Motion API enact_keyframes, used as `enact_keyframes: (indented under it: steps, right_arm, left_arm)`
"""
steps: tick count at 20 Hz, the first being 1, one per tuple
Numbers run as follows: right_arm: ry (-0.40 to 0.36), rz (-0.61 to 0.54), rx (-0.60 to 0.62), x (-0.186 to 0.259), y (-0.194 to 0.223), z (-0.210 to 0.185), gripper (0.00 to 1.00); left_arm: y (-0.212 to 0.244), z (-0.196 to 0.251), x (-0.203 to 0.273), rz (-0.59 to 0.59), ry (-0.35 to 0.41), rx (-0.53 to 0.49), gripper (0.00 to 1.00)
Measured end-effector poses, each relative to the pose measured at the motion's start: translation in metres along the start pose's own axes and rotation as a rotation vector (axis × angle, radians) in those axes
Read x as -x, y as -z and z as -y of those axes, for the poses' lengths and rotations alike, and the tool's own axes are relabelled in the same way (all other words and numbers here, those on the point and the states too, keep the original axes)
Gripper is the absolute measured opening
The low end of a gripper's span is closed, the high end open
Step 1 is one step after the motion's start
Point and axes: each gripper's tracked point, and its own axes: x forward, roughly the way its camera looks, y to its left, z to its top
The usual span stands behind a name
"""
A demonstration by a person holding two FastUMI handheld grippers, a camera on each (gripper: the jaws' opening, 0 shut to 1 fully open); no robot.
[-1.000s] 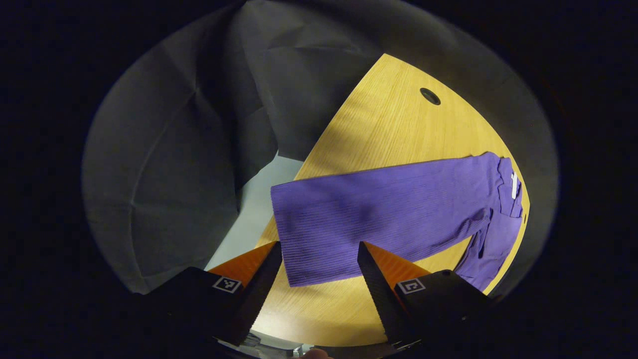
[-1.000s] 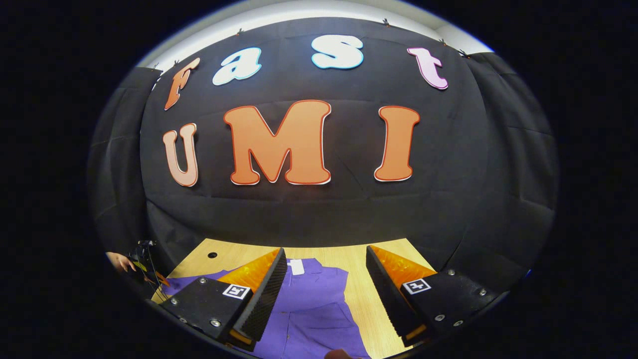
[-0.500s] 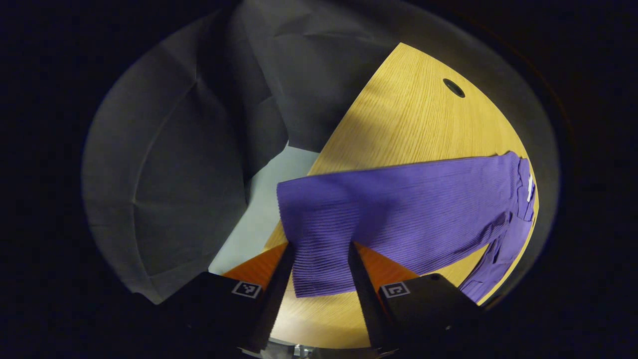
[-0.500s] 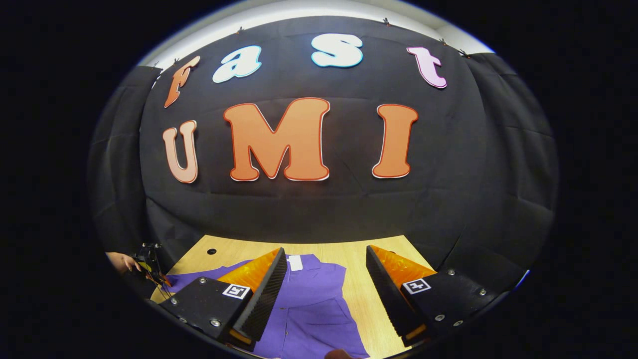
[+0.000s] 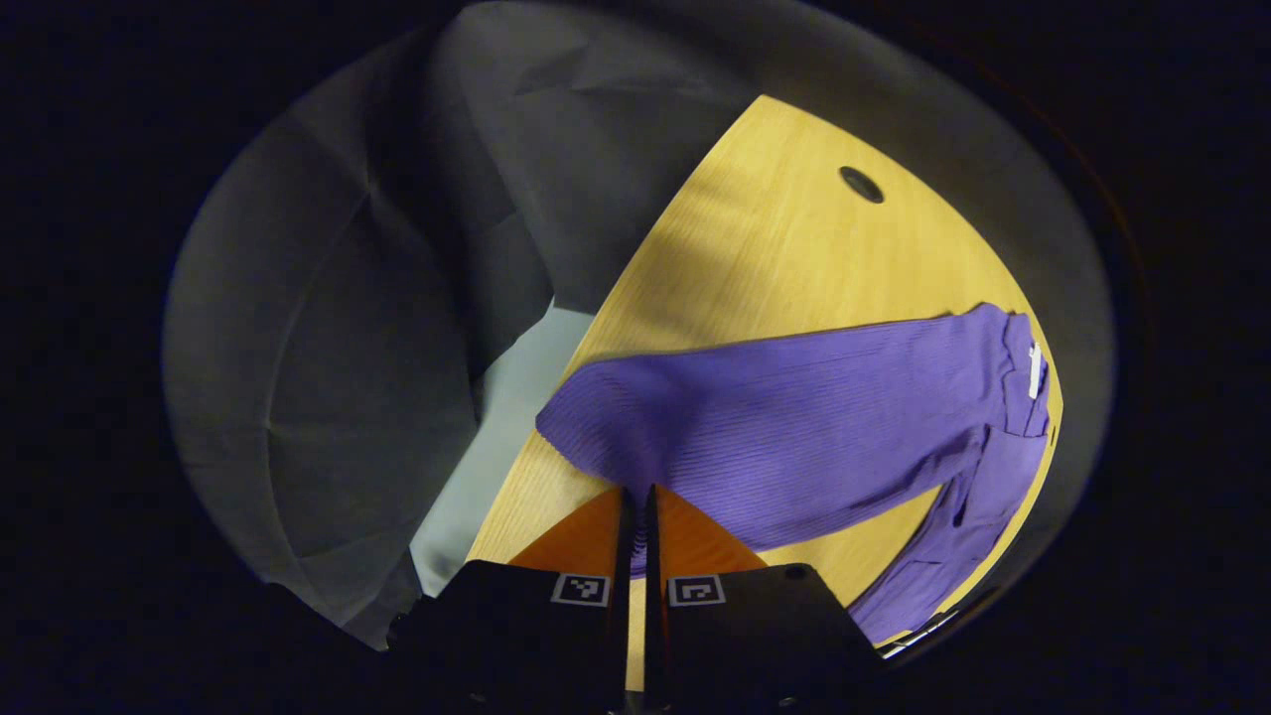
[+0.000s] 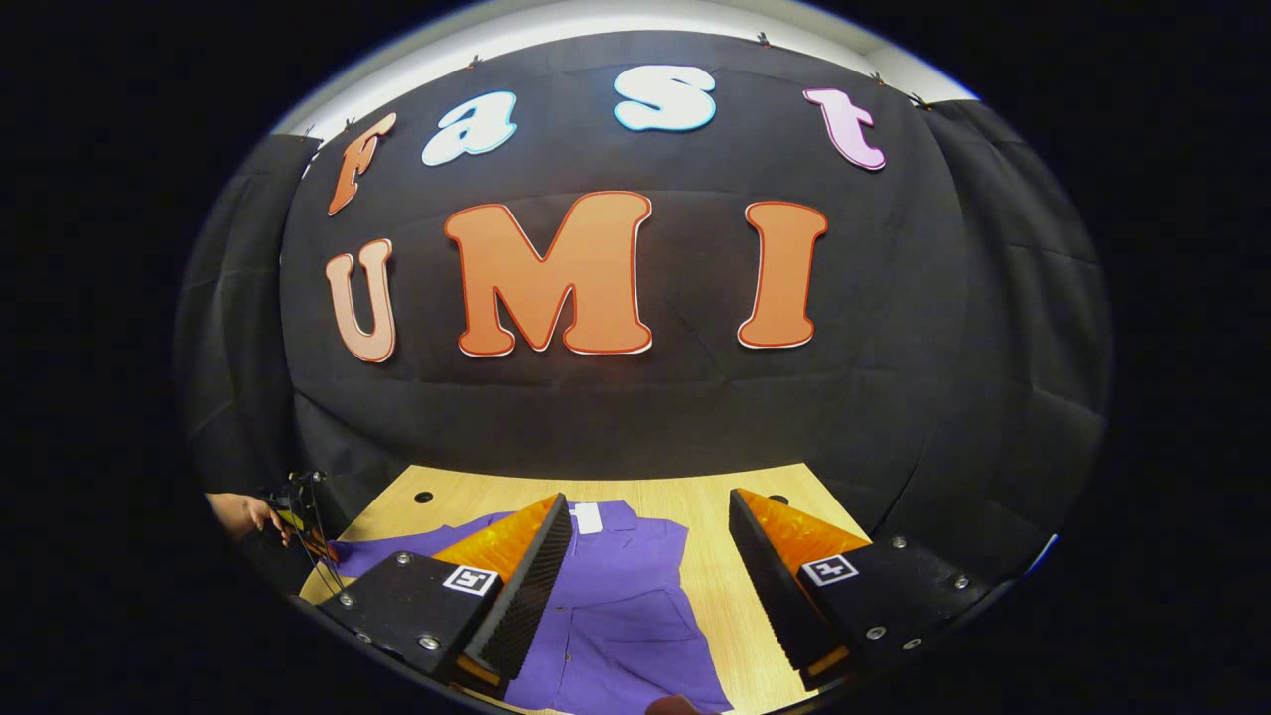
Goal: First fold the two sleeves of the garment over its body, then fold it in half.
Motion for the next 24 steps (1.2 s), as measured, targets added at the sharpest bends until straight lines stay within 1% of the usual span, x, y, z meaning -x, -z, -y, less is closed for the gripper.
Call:
enact_keyframes:
  steps: [3,5,6,7,10,11,12,16,19,21,24]
  right_arm:
    - [-0.03,0.019,-0.008,-0.003,-0.004,0.003,0.95]
    - [-0.049,0.031,-0.016,-0.006,-0.007,0.008,0.95]
    - [-0.058,0.034,-0.022,-0.006,-0.007,0.01,0.95]
    - [-0.067,0.036,-0.025,-0.01,-0.007,0.013,0.95]
    - [-0.083,0.051,-0.006,-0.013,-0.008,0.023,0.95]
    - [-0.086,0.059,0.002,-0.013,-0.01,0.026,1.0]
    - [-0.092,0.068,0.015,-0.013,-0.01,0.029,0.95]
    - [-0.097,0.082,0.051,-0.01,-0.006,0.043,0.95]
    - [-0.11,0.079,0.037,-0.009,0.001,0.053,0.95]
    - [-0.107,0.076,0.027,-0.009,0.005,0.063,0.95]
    - [-0.096,0.078,0.021,-0.004,0.009,0.081,0.95]
  left_arm:
    - [-0.01,0.029,0.035,0.063,0.034,-0.058,0.07]
    - [-0.014,0.056,0.062,0.104,0.054,-0.097,0.07]
    - [-0.014,0.067,0.076,0.124,0.062,-0.121,0.1]
    - [-0.015,0.079,0.09,0.144,0.069,-0.14,0.07]
    - [-0.019,0.117,0.124,0.201,0.091,-0.204,0.07]
    - [-0.02,0.132,0.134,0.223,0.098,-0.226,0.07]
    - [-0.02,0.151,0.141,0.241,0.106,-0.251,0.07]
    - [-0.012,0.23,0.171,0.288,0.155,-0.336,0.07]
    - [-0.006,0.287,0.186,0.303,0.189,-0.398,0.07]
    - [-0.002,0.322,0.197,0.309,0.222,-0.431,0.07]
    - [-0.002,0.368,0.208,0.328,0.244,-0.479,0.07]
